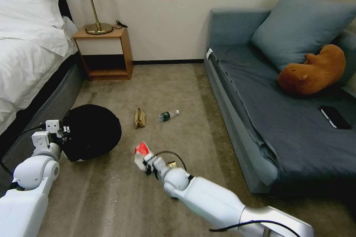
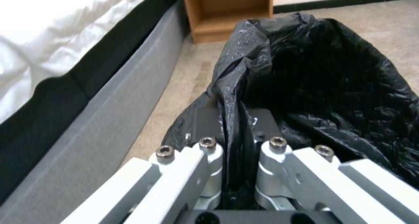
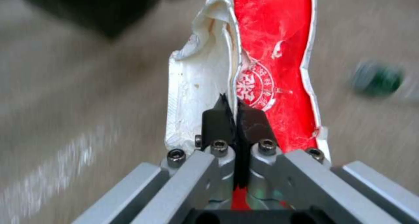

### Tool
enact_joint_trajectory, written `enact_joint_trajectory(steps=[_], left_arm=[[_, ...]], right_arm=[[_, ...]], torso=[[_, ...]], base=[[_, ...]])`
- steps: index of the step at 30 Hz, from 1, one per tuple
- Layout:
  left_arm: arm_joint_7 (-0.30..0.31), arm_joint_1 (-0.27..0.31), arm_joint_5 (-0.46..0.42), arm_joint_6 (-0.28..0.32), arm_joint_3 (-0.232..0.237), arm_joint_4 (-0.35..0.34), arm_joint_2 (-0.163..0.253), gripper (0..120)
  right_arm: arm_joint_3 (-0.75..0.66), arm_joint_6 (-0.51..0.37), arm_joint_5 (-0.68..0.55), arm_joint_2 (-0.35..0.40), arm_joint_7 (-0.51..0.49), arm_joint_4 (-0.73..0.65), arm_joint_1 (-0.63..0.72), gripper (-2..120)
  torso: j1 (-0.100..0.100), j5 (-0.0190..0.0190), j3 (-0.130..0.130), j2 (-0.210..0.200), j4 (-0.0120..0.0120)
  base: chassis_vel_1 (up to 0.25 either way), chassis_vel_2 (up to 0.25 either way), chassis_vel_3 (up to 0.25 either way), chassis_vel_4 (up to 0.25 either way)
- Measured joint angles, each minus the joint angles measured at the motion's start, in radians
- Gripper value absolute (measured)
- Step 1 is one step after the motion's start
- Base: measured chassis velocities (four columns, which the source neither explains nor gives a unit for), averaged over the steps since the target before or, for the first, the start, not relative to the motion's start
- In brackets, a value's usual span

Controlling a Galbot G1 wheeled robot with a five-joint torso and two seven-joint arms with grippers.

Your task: Pick up the trash bin, then pick up the garbage on the floor and place it into the trash bin.

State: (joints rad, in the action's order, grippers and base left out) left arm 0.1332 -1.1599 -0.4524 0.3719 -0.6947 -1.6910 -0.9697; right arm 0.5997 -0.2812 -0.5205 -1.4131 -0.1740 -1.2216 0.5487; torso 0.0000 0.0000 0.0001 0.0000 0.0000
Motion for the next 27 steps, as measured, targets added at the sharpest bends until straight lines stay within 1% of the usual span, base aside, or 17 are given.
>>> enact_joint_trajectory(steps=[5, 7, 9, 11, 15, 17, 18, 20, 21, 24, 27], left_arm=[[-0.001, 0.002, -0.004, 0.000, 0.005, -0.009, 0.009, 5], [-0.002, 0.003, -0.009, 0.001, 0.008, -0.016, 0.013, 5], [-0.002, 0.003, -0.009, 0.001, 0.008, -0.017, 0.013, 5], [-0.005, -0.001, -0.013, 0.001, 0.012, -0.027, 0.012, 5], [-0.007, -0.003, -0.014, 0.001, 0.014, -0.030, 0.010, 5], [-0.012, -0.006, -0.015, -0.004, 0.021, -0.041, -0.003, 5], [-0.012, -0.006, -0.015, -0.004, 0.021, -0.041, -0.003, 5], [-0.014, -0.009, -0.015, -0.006, 0.026, -0.052, -0.010, 5], [-0.014, -0.009, -0.015, -0.006, 0.026, -0.052, -0.010, 5], [-0.016, -0.016, -0.016, -0.009, 0.027, -0.071, -0.018, 5], [-0.017, -0.023, -0.017, -0.013, 0.026, -0.081, -0.022, 5]], right_arm=[[-0.018, -0.007, -0.013, 0.013, -0.003, -0.057, -0.033, 0], [-0.032, -0.017, -0.044, 0.019, -0.006, -0.113, -0.076, 0], [-0.034, -0.019, -0.052, 0.019, -0.007, -0.122, -0.085, 0], [-0.036, -0.026, -0.114, 0.012, -0.011, -0.163, -0.145, 0], [-0.030, -0.027, -0.142, 0.006, -0.012, -0.173, -0.172, 0], [0.006, -0.013, -0.239, -0.036, -0.021, -0.174, -0.268, 0], [0.006, -0.013, -0.239, -0.036, -0.021, -0.174, -0.268, 0], [0.028, -0.001, -0.300, -0.076, -0.028, -0.158, -0.306, 0], [0.028, -0.001, -0.300, -0.076, -0.028, -0.158, -0.306, 0], [0.055, 0.005, -0.400, -0.126, -0.030, -0.147, -0.316, 0], [0.066, 0.013, -0.423, -0.134, -0.031, -0.141, -0.293, 0]], torso=[[0.000, 0.0003, 0.000, 0.000, -0.0001], [0.000, 0.0002, 0.000, 0.000, -0.0001], [0.000, 0.0002, 0.000, 0.000, 0.0000], [0.000, 0.0002, 0.000, 0.000, -0.0001], [0.000, 0.0002, 0.000, 0.000, -0.0001], [0.000, -0.0001, 0.000, 0.000, 0.0000], [0.000, -0.0001, 0.000, 0.000, 0.0000], [0.000, -0.0002, 0.000, 0.000, 0.0001], [0.000, -0.0002, 0.000, 0.000, 0.0001], [0.000, -0.0002, 0.000, 0.000, 0.0003], [0.000, -0.0002, 0.000, 0.000, 0.0001]], base=[[0.000, 0.000, 0.000, 0.000], [0.000, 0.000, 0.000, 0.000], [0.000, 0.000, 0.000, 0.000], [0.000, 0.000, 0.000, 0.000], [0.000, 0.000, 0.000, 0.000], [0.000, 0.000, 0.000, 0.000], [0.000, 0.000, 0.000, 0.000], [0.000, 0.000, 0.000, 0.000], [0.000, 0.000, 0.000, 0.000], [0.000, 0.000, 0.000, 0.000], [0.000, 0.000, 0.000, 0.000]])
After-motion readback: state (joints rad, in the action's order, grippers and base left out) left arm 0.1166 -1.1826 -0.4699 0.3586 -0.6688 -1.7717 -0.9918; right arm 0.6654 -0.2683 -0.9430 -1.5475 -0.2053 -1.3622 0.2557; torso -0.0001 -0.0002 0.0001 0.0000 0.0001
